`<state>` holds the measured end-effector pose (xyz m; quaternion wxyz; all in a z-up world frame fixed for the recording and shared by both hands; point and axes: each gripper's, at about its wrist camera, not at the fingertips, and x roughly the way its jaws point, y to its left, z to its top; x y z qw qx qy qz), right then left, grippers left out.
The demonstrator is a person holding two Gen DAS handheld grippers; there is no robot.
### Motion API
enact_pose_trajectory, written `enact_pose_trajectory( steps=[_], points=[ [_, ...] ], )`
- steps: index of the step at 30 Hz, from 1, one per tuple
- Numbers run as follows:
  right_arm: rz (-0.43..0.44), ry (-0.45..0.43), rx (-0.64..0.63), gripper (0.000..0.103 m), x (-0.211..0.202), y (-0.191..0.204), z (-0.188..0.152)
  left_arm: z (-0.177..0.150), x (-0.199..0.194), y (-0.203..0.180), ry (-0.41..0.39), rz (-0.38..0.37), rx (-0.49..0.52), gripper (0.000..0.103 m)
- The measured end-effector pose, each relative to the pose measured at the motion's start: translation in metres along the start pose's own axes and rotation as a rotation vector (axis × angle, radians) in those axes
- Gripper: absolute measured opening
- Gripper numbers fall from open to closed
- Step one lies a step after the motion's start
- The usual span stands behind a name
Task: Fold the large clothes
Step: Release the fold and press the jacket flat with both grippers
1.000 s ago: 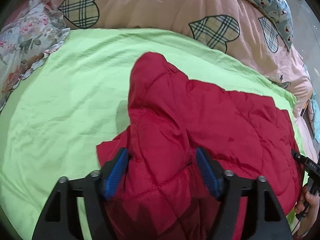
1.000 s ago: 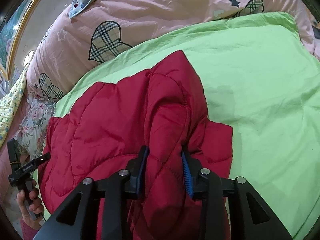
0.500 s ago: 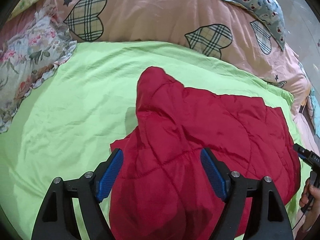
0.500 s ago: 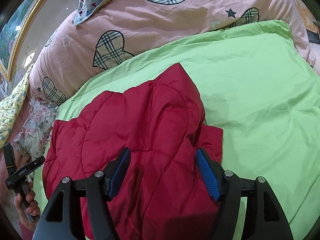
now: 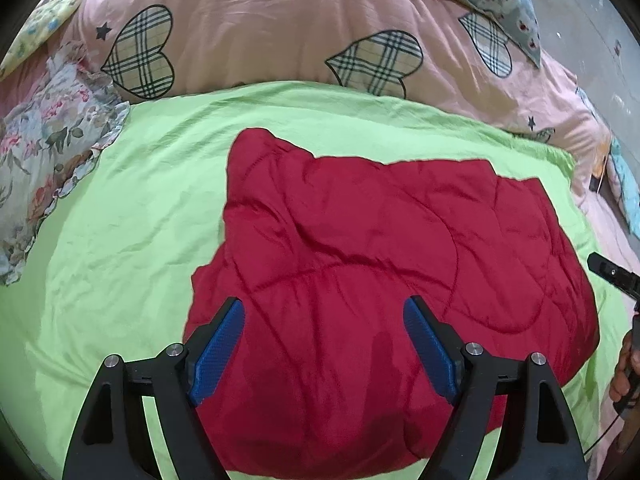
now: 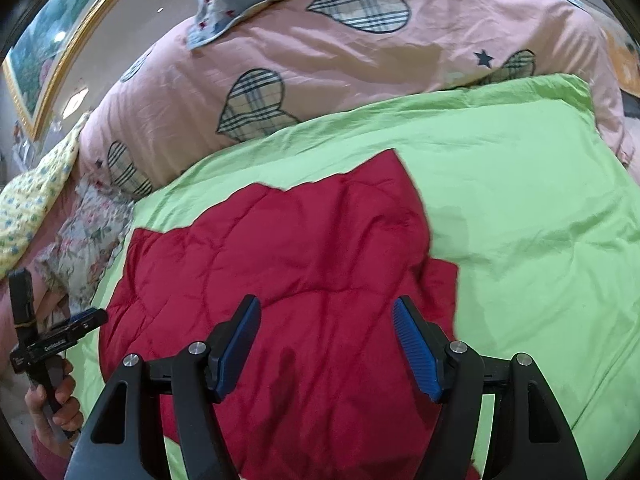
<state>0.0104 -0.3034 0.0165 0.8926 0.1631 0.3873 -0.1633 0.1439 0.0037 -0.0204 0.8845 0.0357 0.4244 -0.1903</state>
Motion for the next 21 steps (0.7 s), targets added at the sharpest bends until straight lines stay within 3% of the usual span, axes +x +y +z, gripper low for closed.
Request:
enact_pose_trajectory(
  steps=[14, 21],
  points=[
    [-0.004, 0.061, -0.180, 0.075, 0.009, 0.067, -0.026, -0.010, -0.002, -0.037, 0.035, 0.150, 0.089, 0.088],
    [-0.032, 0.092, -0.222, 0.076, 0.025, 0.078, -0.029, -0.007, 0.010, -0.043, 0.049, 0.159, 0.098, 0.088]
  ],
)
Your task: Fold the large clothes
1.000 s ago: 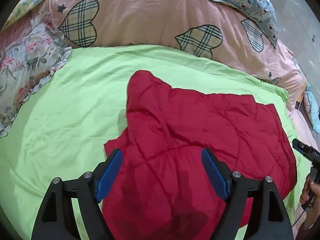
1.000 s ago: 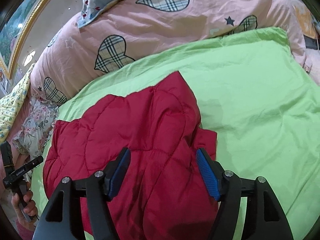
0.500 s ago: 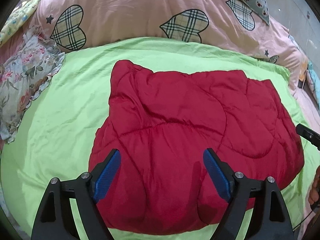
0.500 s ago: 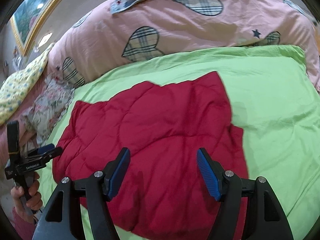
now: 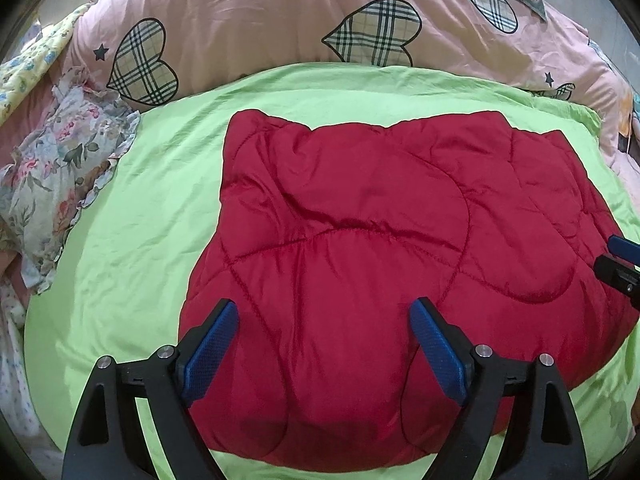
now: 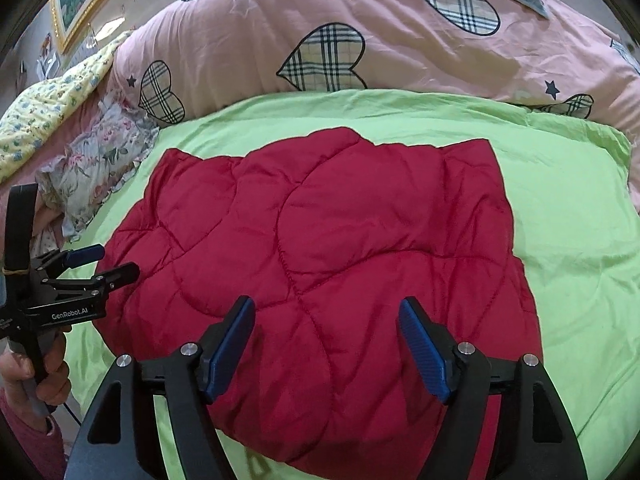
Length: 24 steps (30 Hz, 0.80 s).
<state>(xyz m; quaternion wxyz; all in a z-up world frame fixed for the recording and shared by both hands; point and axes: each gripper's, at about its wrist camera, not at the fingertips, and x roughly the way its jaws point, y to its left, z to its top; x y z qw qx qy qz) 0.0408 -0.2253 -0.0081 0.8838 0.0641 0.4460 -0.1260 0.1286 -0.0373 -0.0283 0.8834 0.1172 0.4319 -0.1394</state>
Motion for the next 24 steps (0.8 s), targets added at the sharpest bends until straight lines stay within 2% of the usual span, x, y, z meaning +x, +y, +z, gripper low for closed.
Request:
enact_pose_trajectory(
  steps=[4, 8, 24],
  points=[
    [-0.014, 0.014, -0.008, 0.077, 0.006, 0.002, 0.002, 0.002, 0.004, 0.000, -0.003, 0.015, 0.012, 0.089],
    [-0.025, 0.023, -0.019, 0.078, 0.012, 0.006, 0.003, 0.005, 0.007, -0.002, -0.009, 0.039, 0.025, 0.094],
    [-0.038, 0.030, -0.026, 0.082, 0.023, 0.006, 0.008, 0.010, 0.017, -0.008, -0.011, 0.064, 0.049, 0.097]
  ],
)
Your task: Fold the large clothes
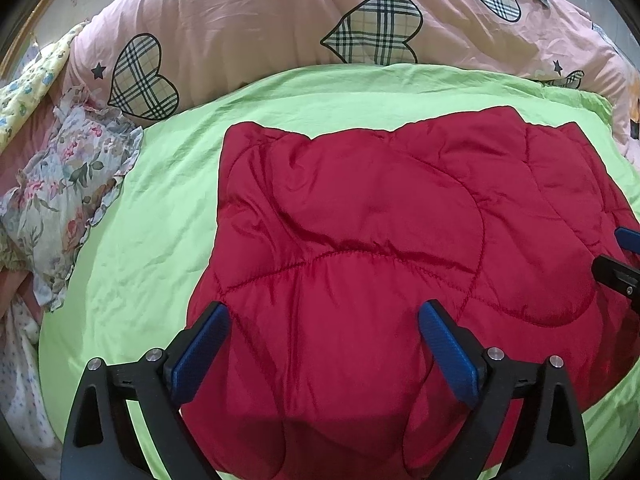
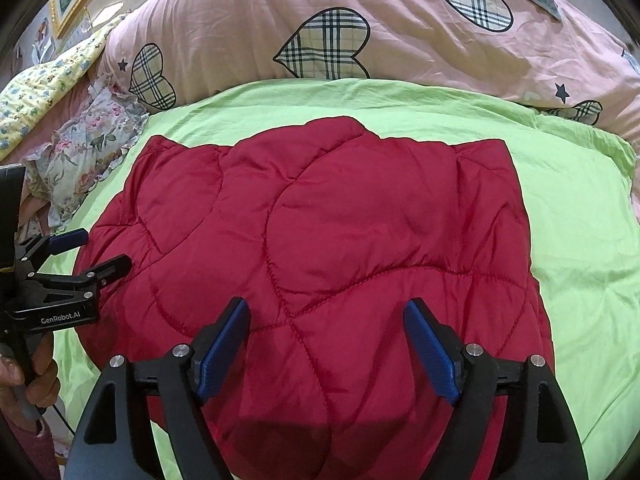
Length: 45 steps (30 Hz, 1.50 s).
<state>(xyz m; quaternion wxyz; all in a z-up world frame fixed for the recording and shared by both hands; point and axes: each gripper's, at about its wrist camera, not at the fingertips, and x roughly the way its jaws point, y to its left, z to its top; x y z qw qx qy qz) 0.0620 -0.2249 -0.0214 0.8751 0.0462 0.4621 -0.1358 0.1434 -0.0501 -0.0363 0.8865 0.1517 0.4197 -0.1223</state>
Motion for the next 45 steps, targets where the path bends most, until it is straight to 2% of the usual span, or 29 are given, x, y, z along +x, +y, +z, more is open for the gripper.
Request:
enact_pose_trajectory(
  steps=[6, 11, 20, 32, 45],
  points=[
    [-0.006, -0.005, -0.004, 0.082, -0.001, 0.000, 0.005, 0.003, 0.000, 0.000, 0.004, 0.008, 0.004, 0.098],
    [-0.005, -0.010, -0.005, 0.088, -0.006, 0.000, 0.007, 0.003, -0.004, 0.001, 0.007, 0.014, 0.004, 0.098],
    [0.015, -0.027, -0.023, 0.096, -0.039, 0.011, -0.007, -0.014, -0.038, 0.000, -0.011, 0.002, -0.007, 0.098],
    [0.017, -0.005, -0.018, 0.096, -0.064, 0.022, -0.041, -0.038, -0.072, -0.006, -0.014, -0.026, 0.008, 0.098],
    [0.000, -0.014, 0.006, 0.097, -0.073, 0.027, -0.053, -0.049, -0.087, -0.016, -0.027, -0.010, 0.021, 0.098]
  ],
)
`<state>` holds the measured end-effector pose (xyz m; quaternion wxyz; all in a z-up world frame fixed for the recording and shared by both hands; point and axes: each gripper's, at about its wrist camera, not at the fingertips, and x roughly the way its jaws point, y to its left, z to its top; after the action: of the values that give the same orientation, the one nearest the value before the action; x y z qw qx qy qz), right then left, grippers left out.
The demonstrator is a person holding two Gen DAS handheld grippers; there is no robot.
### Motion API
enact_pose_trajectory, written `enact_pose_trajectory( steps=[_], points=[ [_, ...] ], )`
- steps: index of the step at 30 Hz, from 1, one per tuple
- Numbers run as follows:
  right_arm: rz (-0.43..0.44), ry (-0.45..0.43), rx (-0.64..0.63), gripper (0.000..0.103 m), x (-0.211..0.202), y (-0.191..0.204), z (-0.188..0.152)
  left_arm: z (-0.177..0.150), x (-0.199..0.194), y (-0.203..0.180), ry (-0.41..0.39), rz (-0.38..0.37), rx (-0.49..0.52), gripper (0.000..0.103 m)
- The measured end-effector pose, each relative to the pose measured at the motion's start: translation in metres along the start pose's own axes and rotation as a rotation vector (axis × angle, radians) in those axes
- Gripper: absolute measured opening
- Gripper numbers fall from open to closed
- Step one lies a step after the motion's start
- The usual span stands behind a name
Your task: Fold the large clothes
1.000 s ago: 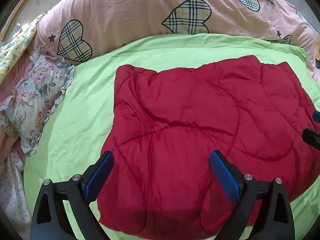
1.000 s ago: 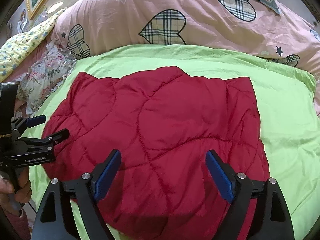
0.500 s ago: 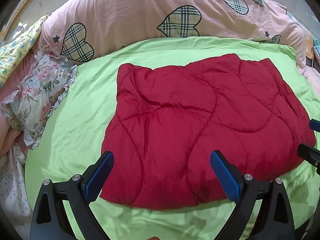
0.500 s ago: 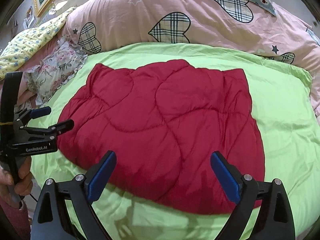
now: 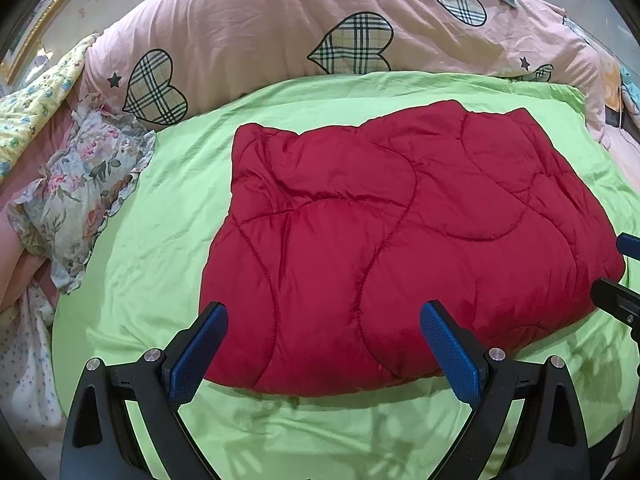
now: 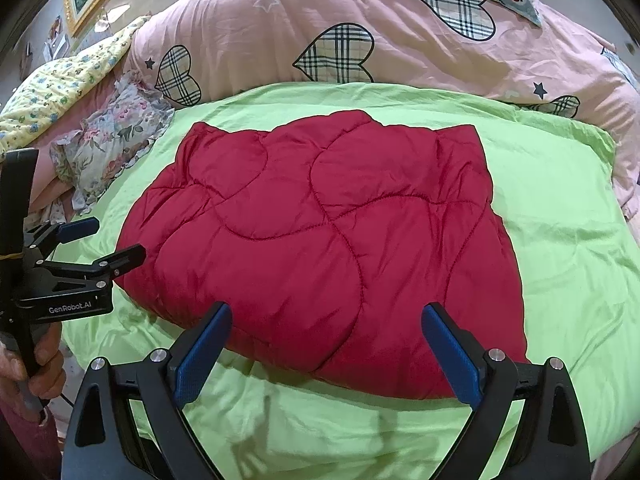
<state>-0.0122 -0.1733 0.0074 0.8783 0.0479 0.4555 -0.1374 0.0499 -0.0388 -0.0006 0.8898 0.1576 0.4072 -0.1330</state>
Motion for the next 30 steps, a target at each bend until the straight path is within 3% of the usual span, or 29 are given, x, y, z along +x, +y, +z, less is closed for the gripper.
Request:
enact_pose_trajectory(
  steps=[30],
  points=[
    [-0.004, -0.019, 0.016, 0.097, -0.007, 0.000, -0.002, -0.002, -0.011, -0.003, -0.032, 0.027, 0.005, 0.098]
  ],
)
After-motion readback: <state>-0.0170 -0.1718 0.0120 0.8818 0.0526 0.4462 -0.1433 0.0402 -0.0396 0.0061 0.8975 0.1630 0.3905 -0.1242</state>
